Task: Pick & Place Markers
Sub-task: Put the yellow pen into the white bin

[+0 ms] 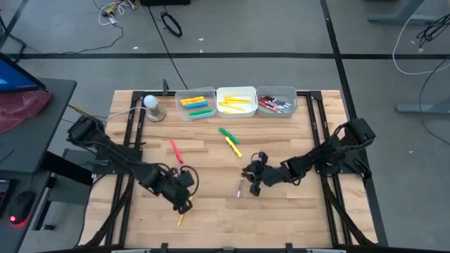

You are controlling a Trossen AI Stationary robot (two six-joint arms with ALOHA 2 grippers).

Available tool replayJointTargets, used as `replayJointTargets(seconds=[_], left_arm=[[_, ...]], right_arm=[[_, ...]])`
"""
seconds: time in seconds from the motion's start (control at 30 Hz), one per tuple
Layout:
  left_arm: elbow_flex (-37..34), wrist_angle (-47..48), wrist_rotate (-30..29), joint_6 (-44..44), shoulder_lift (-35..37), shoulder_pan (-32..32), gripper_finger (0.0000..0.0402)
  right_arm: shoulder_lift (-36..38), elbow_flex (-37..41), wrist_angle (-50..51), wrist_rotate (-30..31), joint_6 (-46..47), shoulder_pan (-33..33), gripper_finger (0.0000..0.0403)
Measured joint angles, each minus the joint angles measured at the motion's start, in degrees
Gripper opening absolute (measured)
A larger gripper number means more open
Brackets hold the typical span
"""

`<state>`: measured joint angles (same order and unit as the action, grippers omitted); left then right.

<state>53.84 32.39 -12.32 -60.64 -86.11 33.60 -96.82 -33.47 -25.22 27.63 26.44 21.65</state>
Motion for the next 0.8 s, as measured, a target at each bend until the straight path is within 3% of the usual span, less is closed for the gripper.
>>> replayJointTargets(seconds=[0.17, 0.33, 0.43, 0.6, 0.8], left_arm=[[-2.7, -6.9, 0.0, -1.6, -2.0, 4.4, 0.0123], [-2.7, -7.4, -2.6, -1.1, -6.5, 8.6, 0.0209], [-2.7, -7.6, -5.2, -2.5, -10.3, 10.7, 0.0238], [-2.7, -9.4, -12.1, -4.8, -14.0, 13.6, 0.0243], [-2.7, -4.5, -18.1, -6.0, -14.1, 16.8, 0.0206]], right_arm=[[0.0, 0.0, -0.1, 0.0, -1.9, -0.3, 0.0115], [0.0, 0.0, -0.1, 0.0, -4.7, -0.3, 0.0129], [0.0, 0.0, -0.1, 0.0, -4.9, -0.3, 0.0132], [0.0, 0.0, -0.2, 0.0, -5.9, -0.3, 0.0132], [0.0, 0.0, -0.6, 0.0, -6.4, -0.3, 0.0133]])
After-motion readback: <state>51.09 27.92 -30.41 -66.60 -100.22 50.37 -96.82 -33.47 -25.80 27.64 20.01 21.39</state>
